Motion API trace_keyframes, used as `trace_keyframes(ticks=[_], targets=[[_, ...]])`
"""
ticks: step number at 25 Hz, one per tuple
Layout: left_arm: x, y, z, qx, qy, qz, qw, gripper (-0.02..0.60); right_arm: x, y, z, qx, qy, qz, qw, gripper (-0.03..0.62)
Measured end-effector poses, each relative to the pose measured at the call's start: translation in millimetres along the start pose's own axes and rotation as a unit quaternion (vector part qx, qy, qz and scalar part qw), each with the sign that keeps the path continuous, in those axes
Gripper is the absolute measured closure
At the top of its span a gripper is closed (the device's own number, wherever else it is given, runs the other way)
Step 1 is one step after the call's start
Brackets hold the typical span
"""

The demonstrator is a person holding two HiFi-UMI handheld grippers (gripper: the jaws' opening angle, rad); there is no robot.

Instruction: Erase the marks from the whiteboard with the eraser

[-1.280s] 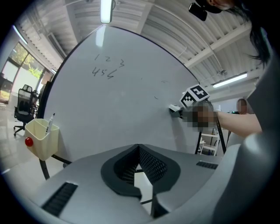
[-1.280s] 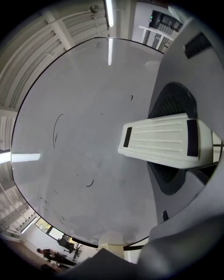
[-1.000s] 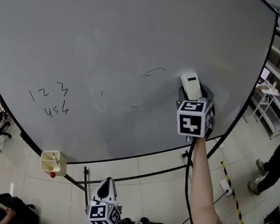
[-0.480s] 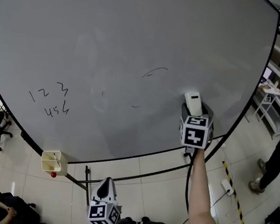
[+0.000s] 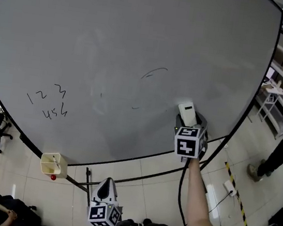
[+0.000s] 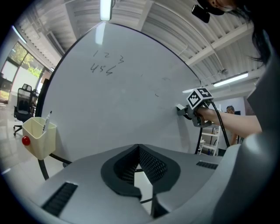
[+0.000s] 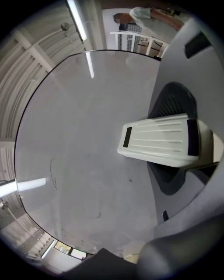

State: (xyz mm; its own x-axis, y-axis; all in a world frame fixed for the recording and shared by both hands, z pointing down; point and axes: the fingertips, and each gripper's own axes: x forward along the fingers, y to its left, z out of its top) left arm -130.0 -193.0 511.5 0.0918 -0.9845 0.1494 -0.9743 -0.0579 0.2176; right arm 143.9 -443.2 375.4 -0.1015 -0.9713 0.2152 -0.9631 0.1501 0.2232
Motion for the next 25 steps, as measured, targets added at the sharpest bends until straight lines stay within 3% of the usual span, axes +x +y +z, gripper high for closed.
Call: trace_keyframes(ticks=[3,5,8,11,13,15,20,22,25], targets=[[-1.5,-1.0,-2.2,0.003,0.005,-0.002,1.0,0.594,-0.3,-53.9,29.6,0.042,-0.02,-0.039,0.998,0.315],[-2.9,0.9,-5.6,0.003,0.011,0.001,0.9999,0.594,-4.3,-61.5,41.3,0.052,-0.03,-0.049,0.997,0.315],[-0.8,2.9,-6.7,0.001,0.012,0.002,0.9999,0.594,-11.7,-9.8,41.2,0.013,-0.046,-0.03,0.998,0.313],[2.4,-1.3,-3.3,-0.002,0.006,-0.002,1.0,0.594,-14.5,72.4,8.2,-0.089,-0.036,0.013,0.995,0.315],[2.4,-6.2,-0.5,-0.003,0.002,-0.007,1.0,0.594,-16.7,101.2,-10.2,-0.145,-0.024,0.024,0.989,0.315],[0.0,-9.0,1.3,-0.005,-0.001,-0.009,0.9999,0.594,-14.9,85.4,-6.9,-0.149,-0.022,0.005,0.989,0.315],[-7.2,2.8,-3.9,-0.005,0.003,0.004,1.0,0.594,-11.6,-4.1,51.0,-0.075,-0.041,-0.057,0.995,0.315],[-8.4,7.1,-6.3,-0.01,0.004,0.009,0.9999,0.594,-13.6,3.4,47.3,-0.096,-0.037,-0.062,0.993,0.315],[-7.8,8.6,-3.3,-0.017,-0.002,0.01,0.9998,0.594,-14.6,59.7,3.0,-0.167,-0.006,-0.032,0.985,0.315]])
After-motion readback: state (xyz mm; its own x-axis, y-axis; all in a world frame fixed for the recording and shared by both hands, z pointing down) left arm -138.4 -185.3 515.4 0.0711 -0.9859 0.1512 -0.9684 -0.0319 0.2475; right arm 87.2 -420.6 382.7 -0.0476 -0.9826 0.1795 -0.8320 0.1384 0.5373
